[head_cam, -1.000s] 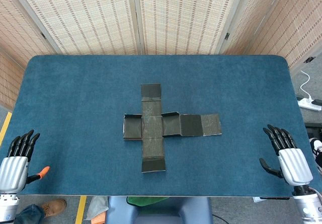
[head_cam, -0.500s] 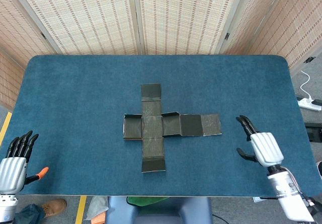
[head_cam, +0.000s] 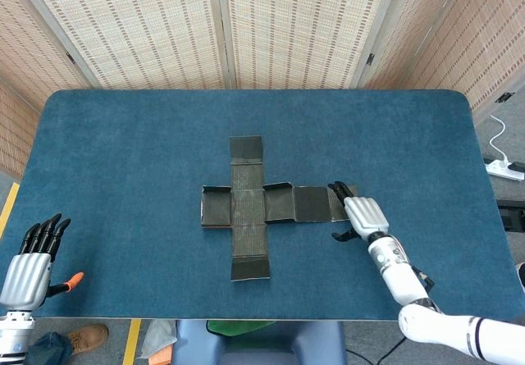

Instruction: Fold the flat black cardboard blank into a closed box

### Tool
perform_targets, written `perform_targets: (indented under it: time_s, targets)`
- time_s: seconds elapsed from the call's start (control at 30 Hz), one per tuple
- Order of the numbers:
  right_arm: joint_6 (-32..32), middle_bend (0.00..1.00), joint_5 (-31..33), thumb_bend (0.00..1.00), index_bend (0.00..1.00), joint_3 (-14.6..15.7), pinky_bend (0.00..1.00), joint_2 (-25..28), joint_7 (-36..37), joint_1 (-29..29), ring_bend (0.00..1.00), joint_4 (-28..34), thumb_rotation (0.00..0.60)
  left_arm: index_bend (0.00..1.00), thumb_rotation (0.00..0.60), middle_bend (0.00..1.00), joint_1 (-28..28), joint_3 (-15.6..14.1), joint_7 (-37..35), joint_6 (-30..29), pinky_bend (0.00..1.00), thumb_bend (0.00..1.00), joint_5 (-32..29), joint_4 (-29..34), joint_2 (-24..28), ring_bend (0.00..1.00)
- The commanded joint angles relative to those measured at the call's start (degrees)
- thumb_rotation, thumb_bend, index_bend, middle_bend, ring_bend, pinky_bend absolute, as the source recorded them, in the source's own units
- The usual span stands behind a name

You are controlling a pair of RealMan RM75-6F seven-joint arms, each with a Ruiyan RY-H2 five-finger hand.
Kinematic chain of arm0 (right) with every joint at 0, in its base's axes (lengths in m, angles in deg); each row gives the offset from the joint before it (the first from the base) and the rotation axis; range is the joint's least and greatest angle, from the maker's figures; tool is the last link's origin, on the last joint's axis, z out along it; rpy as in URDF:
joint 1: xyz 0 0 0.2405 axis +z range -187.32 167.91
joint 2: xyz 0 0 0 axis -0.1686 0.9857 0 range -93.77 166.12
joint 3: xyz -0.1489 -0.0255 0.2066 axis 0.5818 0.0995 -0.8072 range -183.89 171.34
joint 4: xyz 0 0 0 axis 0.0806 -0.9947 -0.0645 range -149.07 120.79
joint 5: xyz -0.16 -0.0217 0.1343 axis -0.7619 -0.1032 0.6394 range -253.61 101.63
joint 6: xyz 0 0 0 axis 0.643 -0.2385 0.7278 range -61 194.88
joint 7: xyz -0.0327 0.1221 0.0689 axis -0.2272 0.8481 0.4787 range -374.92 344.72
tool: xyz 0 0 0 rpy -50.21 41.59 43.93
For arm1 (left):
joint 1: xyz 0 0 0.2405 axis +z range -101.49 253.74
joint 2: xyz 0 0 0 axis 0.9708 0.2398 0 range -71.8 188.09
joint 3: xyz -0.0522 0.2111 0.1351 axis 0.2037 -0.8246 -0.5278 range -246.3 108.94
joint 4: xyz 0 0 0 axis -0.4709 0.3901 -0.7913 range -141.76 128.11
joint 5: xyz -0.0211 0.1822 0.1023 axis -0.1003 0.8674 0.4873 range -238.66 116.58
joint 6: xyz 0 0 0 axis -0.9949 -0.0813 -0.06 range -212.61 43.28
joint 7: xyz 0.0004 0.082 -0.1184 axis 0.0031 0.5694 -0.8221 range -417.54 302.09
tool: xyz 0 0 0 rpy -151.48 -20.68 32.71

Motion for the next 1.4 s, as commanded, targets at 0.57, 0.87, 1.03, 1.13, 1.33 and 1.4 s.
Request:
perform_targets:
  time_s: [0.57, 0.87, 1.03, 1.13, 1.33, 1.4]
  targets:
    - [3.74, 0.0, 30.06, 0.14, 0.0, 1.1, 1.0, -12.39, -13.28, 20.45, 0.68, -16.53, 0.6, 0.0, 0.6, 0.0, -1.24, -0.2, -1.44, 2.56, 0.05, 0.17, -1.01, -1.82, -0.54, 0.0]
    - [3.07, 0.0, 32.26, 0.14, 0.0, 2.35, 0.99, -14.59, -15.16, 23.07, 0.68, -19.46, 0.6, 0.0, 0.6, 0.0, -1.3, -0.37, -1.93, 3.06, 0.05, 0.18, -1.5, -2.37, -0.86, 0.0]
    - [2.37, 0.0, 32.92, 0.14, 0.0, 2.96, 1.0, -16.14, -16.34, 24.12, 0.68, -21.51, 0.6, 0.0, 0.6, 0.0, -1.4, -0.35, -2.03, 3.13, 0.05, 0.17, -1.57, -2.66, -1.02, 0.0]
    - [2.59, 0.02, 33.74, 0.14, 0.0, 2.95, 0.99, -16.97, -16.95, 24.69, 0.68, -22.56, 0.6, 0.0, 0.6, 0.0, -1.3, -0.38, -2.19, 3.0, 0.05, 0.17, -1.65, -2.79, -1.06, 0.0]
    - [2.21, 0.1, 36.05, 0.21, 0.07, 3.18, 1.0, -18.1, -19.75, 26.44, 0.7, -23.7, 0.6, 0.0, 0.6, 0.0, -1.21, -0.39, -2.44, 3.04, 0.05, 0.18, -1.93, -3.08, -1.06, 0.0]
    - [1.73, 0.17, 36.24, 0.25, 0.19, 3.21, 1.0, -18.21, -20.44, 26.82, 0.7, -23.46, 0.6, 0.0, 0.6, 0.0, -1.25, -0.35, -2.78, 3.13, 0.05, 0.18, -1.99, -3.17, -1.02, 0.0]
